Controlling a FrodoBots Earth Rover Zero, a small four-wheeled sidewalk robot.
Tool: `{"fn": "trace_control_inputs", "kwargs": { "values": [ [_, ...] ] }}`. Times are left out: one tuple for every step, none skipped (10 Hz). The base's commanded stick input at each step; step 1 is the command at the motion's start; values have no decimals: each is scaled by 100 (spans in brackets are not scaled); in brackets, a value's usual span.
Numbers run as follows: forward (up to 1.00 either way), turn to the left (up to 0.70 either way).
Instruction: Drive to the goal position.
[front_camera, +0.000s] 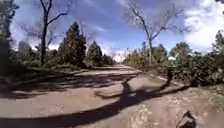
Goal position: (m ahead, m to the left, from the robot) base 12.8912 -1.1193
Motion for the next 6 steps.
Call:
{"fn": "trace_control_inputs", "kwargs": {
  "values": [
    [100, 0],
    [100, 0],
    [100, 0],
    [100, 0],
    [100, 0],
    [100, 0]
  ]
}}
